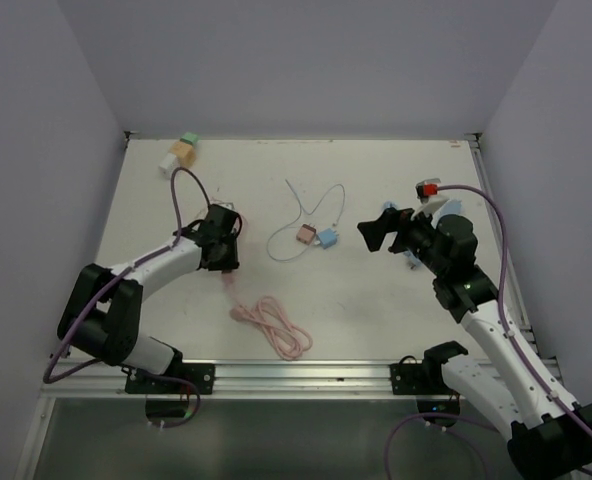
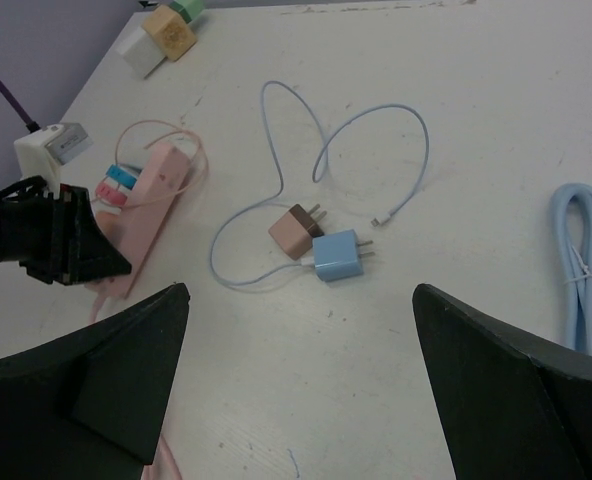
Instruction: Pull the plug off the socket
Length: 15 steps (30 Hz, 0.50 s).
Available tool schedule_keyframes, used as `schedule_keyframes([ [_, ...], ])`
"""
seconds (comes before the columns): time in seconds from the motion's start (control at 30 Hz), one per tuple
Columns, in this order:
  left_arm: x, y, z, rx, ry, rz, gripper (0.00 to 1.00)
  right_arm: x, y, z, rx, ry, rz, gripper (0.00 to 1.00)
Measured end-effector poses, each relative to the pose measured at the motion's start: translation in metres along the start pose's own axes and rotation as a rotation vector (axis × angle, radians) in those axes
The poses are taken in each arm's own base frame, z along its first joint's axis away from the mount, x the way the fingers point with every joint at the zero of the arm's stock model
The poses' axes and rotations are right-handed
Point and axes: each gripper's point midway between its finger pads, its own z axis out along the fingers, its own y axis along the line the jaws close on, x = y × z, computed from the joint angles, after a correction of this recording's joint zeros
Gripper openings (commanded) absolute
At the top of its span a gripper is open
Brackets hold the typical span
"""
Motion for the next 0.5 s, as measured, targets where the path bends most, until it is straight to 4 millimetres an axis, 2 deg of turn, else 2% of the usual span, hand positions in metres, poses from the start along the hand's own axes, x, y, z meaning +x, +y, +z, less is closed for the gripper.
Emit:
schedule_keyframes([
  [0.1, 0.017, -0.012, -0.008, 0.012, 0.004, -0.007, 0.06, 0.005, 0.002, 0.003, -0.014, 0.019, 0.001, 0.97],
  [0.3, 0.041, -0.053, -0.016, 0.075, 0.018, 0.001, 0.16, 0.018, 0.005, 0.010, -0.042, 0.075, 0.007, 0.97],
  [0.4, 0.049, -0.073, -0.016, 0.092, 0.030, 0.019, 0.26, 0.024, 0.007, 0.013, -0.055, 0.099, 0.003, 0.97],
  [0.47, 0.050, -0.084, -0.016, 0.104, 0.032, 0.032, 0.37, 0.029, 0.009, 0.015, -0.066, 0.117, -0.001, 0.97],
  [0.5, 0.051, -0.090, -0.016, 0.112, 0.032, 0.039, 0.49, 0.032, 0.010, 0.016, -0.071, 0.129, -0.004, 0.97],
])
